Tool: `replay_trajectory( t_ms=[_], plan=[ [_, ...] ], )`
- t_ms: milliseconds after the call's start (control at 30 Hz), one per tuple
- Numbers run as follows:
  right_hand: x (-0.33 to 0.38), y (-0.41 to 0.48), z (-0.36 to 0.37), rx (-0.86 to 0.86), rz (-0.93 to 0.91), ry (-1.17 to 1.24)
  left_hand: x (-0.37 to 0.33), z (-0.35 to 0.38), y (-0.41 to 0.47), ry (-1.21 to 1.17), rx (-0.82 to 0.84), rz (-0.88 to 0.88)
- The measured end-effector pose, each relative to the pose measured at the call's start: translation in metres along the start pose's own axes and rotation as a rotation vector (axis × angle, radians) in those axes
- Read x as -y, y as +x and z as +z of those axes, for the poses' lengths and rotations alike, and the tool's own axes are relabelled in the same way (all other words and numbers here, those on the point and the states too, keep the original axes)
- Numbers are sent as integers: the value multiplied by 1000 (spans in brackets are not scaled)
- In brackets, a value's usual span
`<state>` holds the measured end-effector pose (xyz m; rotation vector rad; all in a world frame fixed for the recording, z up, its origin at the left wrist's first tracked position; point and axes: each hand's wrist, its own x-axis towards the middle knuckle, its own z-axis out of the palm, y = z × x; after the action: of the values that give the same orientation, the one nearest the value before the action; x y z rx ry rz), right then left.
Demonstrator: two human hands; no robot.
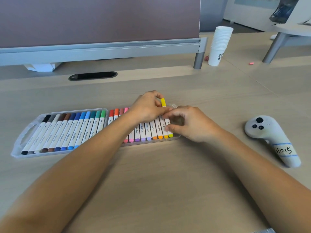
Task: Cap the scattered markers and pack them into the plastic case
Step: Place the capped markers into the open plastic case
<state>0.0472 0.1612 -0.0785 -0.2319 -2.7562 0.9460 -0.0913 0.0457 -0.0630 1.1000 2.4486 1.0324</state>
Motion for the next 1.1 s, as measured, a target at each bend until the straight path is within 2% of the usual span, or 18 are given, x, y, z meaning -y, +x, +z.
replay_trajectory(
  t_ms=[100, 367, 767, 967, 1100],
  plan=[
    [4, 0, 1, 57, 18, -120, 5, -1, 2, 54, 7, 25],
    [2, -3, -7, 126, 123, -161, 14, -2, 1, 273, 92, 67],
    [4, -2, -12, 191, 204, -343, 16, -4, 0, 436, 145, 110],
    [6, -1, -13, 215, 229, -355, 22, 0, -9, 518, 141, 118],
    [12, 18, -11, 246, 232, -437, 31, -12, -27, 498, 56, 109]
  ],
)
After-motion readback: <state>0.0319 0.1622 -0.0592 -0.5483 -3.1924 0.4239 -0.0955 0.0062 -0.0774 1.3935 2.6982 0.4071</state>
